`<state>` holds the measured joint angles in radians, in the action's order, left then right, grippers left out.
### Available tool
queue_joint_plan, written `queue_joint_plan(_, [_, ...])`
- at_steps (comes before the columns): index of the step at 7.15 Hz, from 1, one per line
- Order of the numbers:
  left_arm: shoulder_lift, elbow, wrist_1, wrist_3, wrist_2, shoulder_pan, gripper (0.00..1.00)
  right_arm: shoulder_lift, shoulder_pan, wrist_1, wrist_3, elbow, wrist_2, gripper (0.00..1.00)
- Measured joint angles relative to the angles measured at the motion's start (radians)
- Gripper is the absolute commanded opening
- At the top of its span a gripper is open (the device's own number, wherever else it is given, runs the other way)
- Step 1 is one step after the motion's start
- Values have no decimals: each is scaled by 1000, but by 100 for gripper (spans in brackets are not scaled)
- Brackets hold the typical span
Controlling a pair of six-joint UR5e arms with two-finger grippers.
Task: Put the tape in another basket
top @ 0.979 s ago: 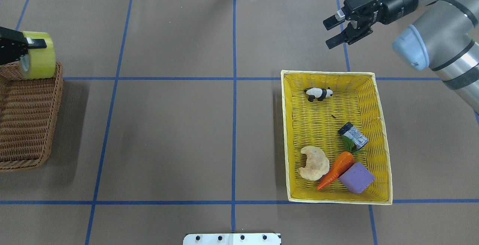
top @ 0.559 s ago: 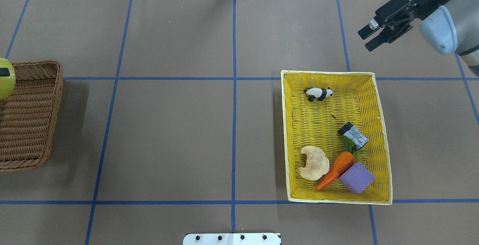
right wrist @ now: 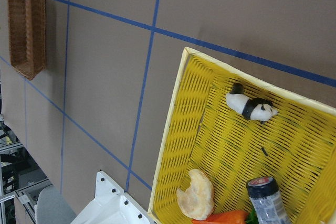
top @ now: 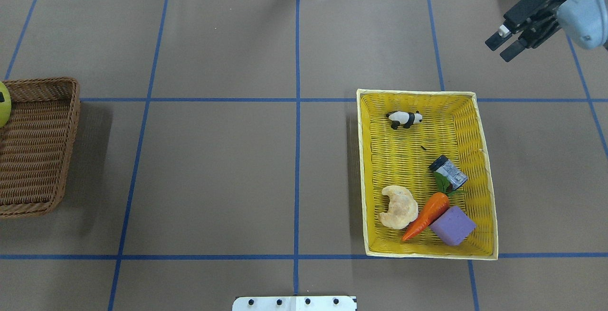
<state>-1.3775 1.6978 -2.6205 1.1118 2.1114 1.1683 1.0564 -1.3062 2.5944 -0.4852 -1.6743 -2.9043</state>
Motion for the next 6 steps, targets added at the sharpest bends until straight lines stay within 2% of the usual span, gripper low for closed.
queue_joint_plan(2, [-9,0,126,-1,1,-26,0,4,-12,-76,109,1,123,90])
queue_joint_plan(3, [-26,3,192,0,4,-47,0,15,-12,-178,210,1,198,89])
queue_joint_plan(5, [-82,6,330,3,3,-103,0,67,-3,-389,380,3,274,90])
queue_joint_plan(6, [-104,6,394,2,-1,-137,0,82,5,-447,414,7,309,90])
